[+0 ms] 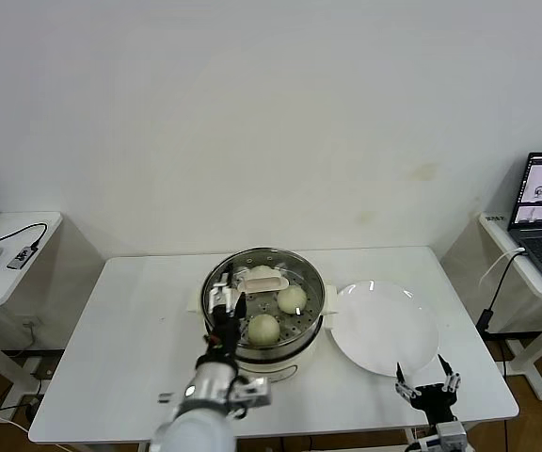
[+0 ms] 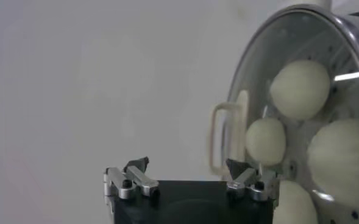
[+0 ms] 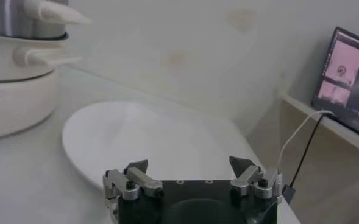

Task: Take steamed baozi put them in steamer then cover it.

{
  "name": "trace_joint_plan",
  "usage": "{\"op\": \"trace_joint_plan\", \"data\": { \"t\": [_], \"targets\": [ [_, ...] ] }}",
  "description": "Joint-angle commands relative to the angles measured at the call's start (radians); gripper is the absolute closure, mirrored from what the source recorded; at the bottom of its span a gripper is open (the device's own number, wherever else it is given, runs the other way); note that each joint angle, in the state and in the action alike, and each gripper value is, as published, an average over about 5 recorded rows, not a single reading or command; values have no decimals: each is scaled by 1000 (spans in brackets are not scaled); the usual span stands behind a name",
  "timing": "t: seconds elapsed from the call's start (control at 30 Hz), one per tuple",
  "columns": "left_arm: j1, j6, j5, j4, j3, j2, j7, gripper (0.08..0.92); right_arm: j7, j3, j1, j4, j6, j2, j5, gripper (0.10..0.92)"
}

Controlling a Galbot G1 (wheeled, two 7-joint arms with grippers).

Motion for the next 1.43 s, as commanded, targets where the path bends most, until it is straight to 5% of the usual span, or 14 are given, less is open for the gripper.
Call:
{"op": "trace_joint_plan", "data": {
  "t": [0.03,0.17,0.37,0.63,1.43],
  "targets": [
    [385,-554,-1109,-55,-537,81,-361,177,-4,-34,-4,36,16,-5,41,203],
    [471,-617,-1398,11,-634,79,-387,177,-12,-76,-36,71,41,-36,115,203],
    [617,-655,-1636,25,-600,23,-401,177,-36,-91,-136,108,71,-118,223,203],
    [630,-786,-1591,131,-540,-49,-381,177,-43,-89,-170,88,101,-138,278,203],
    [604,-729,-1515,161,-517,-76,-311,177,-25,-167,-166,92,76,-148,242,203]
  ]
}}
